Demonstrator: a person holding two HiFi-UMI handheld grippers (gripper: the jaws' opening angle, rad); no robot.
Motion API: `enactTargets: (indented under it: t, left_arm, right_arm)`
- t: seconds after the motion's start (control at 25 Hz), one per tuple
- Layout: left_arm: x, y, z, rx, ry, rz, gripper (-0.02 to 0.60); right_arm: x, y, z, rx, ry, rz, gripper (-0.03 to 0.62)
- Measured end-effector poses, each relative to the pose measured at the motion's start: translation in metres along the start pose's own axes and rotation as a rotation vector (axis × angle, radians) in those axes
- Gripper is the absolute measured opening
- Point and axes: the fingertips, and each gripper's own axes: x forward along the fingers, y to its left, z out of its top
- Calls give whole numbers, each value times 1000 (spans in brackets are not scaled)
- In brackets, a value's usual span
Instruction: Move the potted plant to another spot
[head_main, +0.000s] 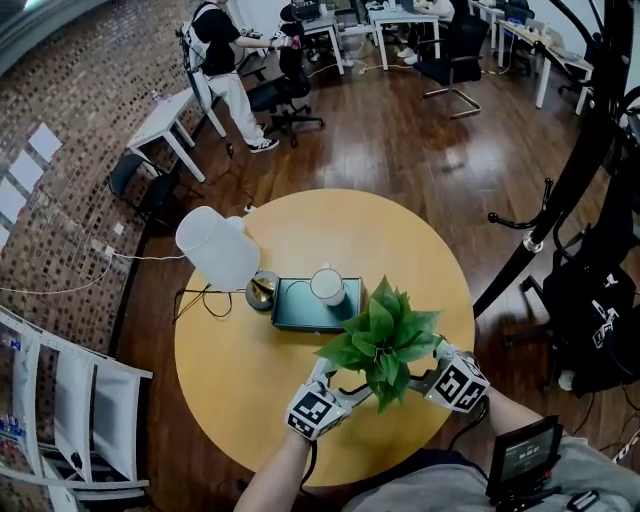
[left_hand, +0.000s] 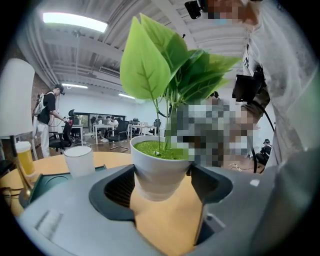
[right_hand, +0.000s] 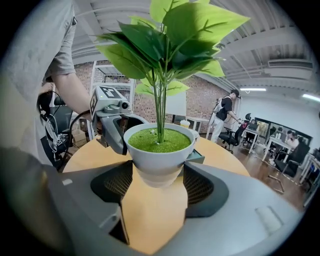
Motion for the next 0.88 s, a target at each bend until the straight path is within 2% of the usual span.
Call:
enactTargets:
  t: [0.2,0.52,0.76,0.88]
  left_arm:
    - [-24,-4,17,-7,5,38,357]
    - [-49,-6,28,-4,8,116,357]
    - [-74,-2,20,-17,12,166,357]
    - [-97,13,12,-16,10,173,357]
  right_arm:
    - [-1,11,30,-39,-39,28,328]
    - [1,23,47,-75,-60,83,328]
    - [18,41,59,-101,-69,129,328]
    - [41,51,71,-104,-65,133,327]
